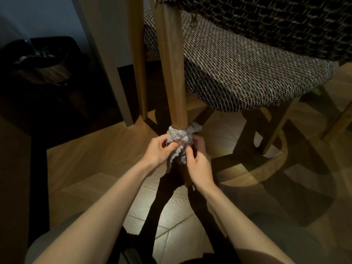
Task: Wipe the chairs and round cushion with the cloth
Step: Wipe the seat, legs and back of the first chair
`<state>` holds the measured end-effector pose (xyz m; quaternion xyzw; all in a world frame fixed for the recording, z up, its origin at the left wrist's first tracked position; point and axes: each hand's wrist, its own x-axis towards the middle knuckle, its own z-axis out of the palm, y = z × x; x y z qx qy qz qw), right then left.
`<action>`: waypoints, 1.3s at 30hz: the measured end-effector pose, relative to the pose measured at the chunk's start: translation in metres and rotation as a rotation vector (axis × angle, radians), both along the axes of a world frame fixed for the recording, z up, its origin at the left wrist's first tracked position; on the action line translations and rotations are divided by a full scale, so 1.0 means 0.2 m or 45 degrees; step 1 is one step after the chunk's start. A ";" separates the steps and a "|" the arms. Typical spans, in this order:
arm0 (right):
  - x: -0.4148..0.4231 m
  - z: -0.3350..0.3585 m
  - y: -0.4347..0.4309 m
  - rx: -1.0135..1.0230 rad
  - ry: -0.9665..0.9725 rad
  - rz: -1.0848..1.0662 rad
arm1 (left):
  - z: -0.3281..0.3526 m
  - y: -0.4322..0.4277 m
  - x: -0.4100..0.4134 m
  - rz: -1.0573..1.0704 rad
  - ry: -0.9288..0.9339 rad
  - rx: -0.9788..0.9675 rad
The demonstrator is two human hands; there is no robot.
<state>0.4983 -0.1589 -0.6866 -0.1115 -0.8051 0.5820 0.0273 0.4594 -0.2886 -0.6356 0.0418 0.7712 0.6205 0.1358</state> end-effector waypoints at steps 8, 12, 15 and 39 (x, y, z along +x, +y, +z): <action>0.03 -0.18 0.05 -0.117 -0.420 0.073 | -0.18 0.03 0.01 -0.271 -0.223 -0.364; 0.01 -0.27 0.09 -0.253 -0.586 0.086 | -0.28 0.06 0.02 -0.348 -0.346 -0.499; 0.03 -0.33 0.10 -0.318 -0.691 0.116 | -0.36 0.08 0.03 -0.405 -0.436 -0.590; 0.01 0.61 -0.09 -0.350 0.621 -0.189 | 0.47 -0.05 0.01 0.404 0.547 0.019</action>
